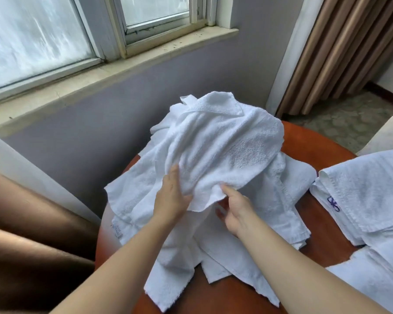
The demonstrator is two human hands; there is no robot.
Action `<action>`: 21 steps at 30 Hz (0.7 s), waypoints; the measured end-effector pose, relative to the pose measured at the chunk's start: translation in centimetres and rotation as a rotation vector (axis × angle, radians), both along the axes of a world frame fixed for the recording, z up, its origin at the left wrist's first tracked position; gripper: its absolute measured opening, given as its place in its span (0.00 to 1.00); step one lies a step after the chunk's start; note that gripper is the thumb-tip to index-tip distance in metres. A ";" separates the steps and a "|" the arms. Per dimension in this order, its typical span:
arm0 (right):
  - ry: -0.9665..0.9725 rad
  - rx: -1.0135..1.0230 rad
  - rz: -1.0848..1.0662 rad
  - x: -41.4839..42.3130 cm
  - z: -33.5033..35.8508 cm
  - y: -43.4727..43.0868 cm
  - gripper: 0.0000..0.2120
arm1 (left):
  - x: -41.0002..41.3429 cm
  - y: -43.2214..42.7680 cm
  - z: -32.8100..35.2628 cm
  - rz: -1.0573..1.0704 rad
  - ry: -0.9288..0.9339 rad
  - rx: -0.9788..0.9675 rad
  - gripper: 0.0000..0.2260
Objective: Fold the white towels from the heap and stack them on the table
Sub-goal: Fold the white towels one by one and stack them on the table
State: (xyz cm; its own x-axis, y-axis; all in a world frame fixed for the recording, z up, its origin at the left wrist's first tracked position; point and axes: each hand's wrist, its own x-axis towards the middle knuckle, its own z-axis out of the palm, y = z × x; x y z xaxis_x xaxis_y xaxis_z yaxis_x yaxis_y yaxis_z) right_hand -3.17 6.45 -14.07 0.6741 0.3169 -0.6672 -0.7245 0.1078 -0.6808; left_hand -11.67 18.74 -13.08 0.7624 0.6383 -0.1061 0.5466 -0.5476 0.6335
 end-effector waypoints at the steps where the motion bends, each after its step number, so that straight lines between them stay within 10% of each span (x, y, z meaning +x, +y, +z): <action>1: -0.011 0.012 -0.027 0.0 0.1 -0.2 0.12 | -0.1 -0.3 0.3 -0.006 0.001 -0.027 0.36; 6: -0.014 0.127 -0.023 -0.3 1.1 -4.5 0.05 | -2.7 -4.0 -0.3 -0.296 0.011 -0.233 0.24; 12: 0.059 0.097 0.083 2.0 2.1 -8.5 0.20 | -3.7 -6.1 -0.6 -0.622 0.308 -0.230 0.17; 18: -0.154 -0.069 0.017 2.6 2.6 -8.0 0.15 | 0.2 -4.8 1.7 -0.178 -0.114 0.166 0.02; 21: -0.157 0.027 -0.024 2.3 3.3 -8.4 0.18 | 3.4 -3.7 3.0 -0.033 -0.267 0.167 0.23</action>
